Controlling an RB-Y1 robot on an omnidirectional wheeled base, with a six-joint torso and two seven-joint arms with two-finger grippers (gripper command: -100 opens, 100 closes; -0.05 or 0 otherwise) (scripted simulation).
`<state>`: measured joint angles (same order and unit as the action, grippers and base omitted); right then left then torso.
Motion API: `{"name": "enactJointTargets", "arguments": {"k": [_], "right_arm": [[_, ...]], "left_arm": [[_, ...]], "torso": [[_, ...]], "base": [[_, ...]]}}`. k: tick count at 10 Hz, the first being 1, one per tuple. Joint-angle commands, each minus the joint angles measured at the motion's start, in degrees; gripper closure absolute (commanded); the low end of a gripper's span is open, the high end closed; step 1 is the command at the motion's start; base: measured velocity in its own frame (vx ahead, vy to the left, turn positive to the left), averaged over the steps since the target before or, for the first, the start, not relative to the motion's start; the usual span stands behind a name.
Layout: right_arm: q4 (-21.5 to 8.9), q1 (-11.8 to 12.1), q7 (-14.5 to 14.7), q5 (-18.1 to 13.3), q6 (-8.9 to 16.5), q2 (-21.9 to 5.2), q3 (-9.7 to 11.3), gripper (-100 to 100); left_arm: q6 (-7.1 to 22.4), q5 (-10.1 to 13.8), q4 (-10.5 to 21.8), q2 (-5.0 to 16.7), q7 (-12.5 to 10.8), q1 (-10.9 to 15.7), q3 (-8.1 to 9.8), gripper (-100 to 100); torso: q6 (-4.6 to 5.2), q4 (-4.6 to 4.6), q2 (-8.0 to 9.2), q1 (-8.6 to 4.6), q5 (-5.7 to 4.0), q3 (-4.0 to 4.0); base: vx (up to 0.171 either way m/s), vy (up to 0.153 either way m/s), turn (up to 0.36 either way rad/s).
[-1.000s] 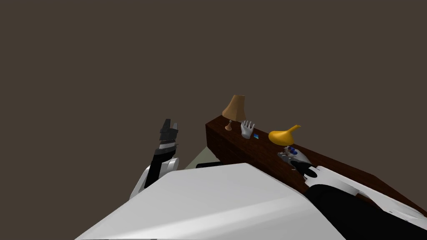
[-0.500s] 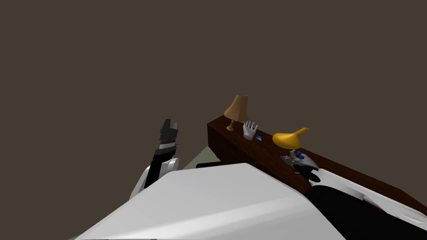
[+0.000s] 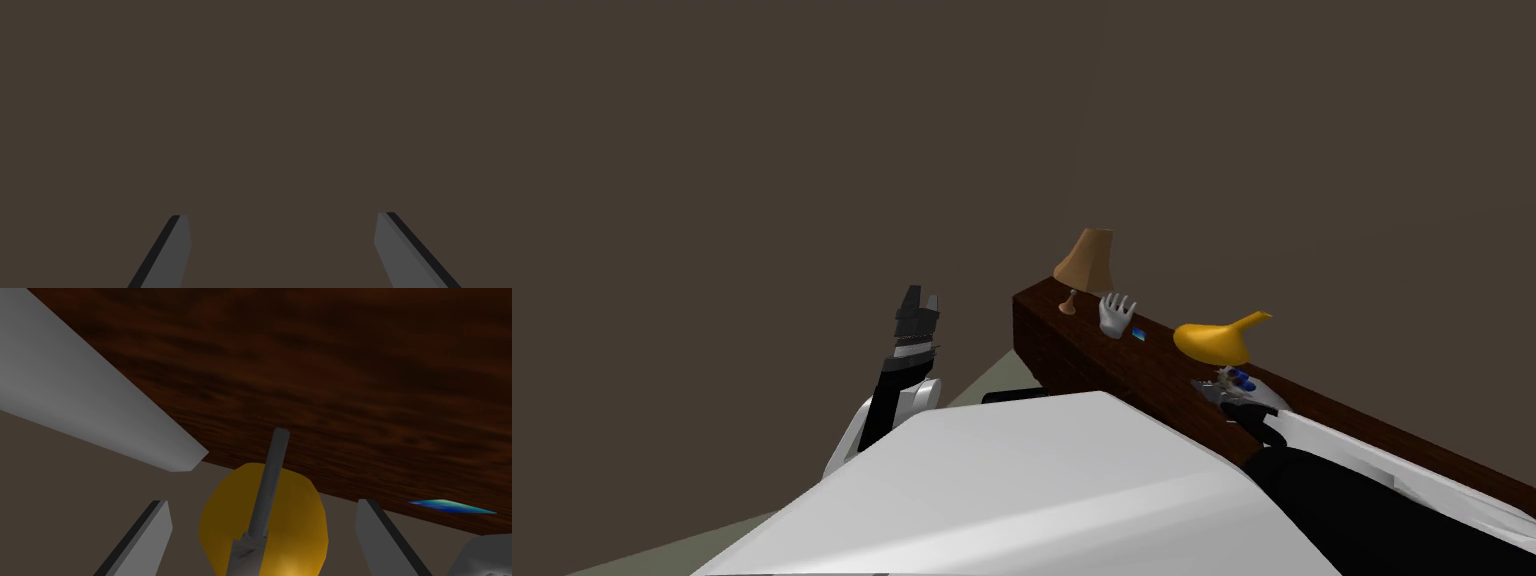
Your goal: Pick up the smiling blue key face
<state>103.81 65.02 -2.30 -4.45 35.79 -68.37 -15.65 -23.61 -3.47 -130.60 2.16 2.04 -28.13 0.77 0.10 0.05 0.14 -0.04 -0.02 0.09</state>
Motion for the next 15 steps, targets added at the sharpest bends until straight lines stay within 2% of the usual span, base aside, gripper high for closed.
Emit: {"name": "enactJointTargets", "arguments": {"k": [1,10,11,12,15], "right_arm": [[-0.4,1.2,-2.9,-1.4,0.2,-1.0,0.8,-100],[-2.1,5.0,-17.0,-6.3,0.9,-4.7,3.9,-100],[-2.1,4.8,-15.9,-6.1,0.7,-4.6,3.8,-100],[-2.1,4.8,-16.2,-6.1,0.7,-4.7,3.8,100],[-2.3,4.9,-16.2,-6.1,0.8,-4.6,3.7,100]], "left_arm": [[0.0,0.0,0.0,0.0,0.0,0.0,0.0,0],[0.0,0.0,0.0,0.0,0.0,0.0,0.0,0],[0.0,0.0,0.0,0.0,0.0,0.0,0.0,0],[0.0,0.0,0.0,0.0,0.0,0.0,0.0,0],[0.0,0.0,0.0,0.0,0.0,0.0,0.0,0]], "torso": [[0.0,0.0,0.0,0.0,0.0,0.0],[-0.01,0.0,-0.01,-0.01,0.0,-0.01],[0.01,0.0,-0.01,-0.01,0.0,0.0],[0.02,0.0,-0.04,0.01,0.0,-0.02],[-0.08,-0.05,-0.15,-0.02,-0.13,-0.1]], "base": [[-0.027,-0.009,0.121],[-0.021,-0.007,0.09],[-0.007,-0.003,0.002],[0.0,0.0,0.0],[-0.001,-0.002,-0.006]]}}
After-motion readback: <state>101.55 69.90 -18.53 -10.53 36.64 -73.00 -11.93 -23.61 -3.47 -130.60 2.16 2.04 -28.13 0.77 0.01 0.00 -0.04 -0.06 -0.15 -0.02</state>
